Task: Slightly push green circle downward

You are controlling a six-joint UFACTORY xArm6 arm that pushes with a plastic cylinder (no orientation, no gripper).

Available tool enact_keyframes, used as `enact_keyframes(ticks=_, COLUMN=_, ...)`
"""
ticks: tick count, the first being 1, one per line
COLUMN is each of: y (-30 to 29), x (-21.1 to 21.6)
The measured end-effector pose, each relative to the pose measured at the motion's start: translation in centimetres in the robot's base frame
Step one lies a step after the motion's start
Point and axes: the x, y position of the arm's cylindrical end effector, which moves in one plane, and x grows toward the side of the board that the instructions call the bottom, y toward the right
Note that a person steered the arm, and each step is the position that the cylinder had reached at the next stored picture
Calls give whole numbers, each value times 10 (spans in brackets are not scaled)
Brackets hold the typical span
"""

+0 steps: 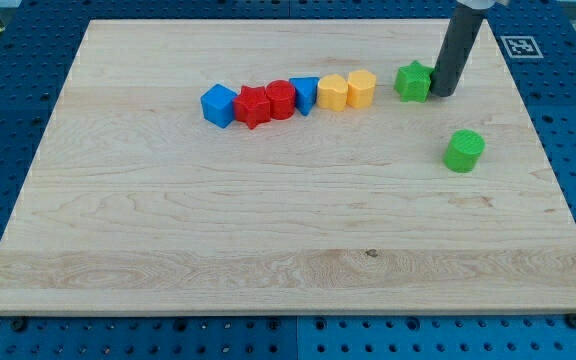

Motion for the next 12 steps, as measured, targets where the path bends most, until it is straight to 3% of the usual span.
enact_keyframes(ticks=3, y=-27, x=0)
enact_keyframes(ticks=6, y=15, x=2)
enact_keyframes(ticks=10, y=23, x=89)
enact_keyframes(ticks=12, y=-14, x=103)
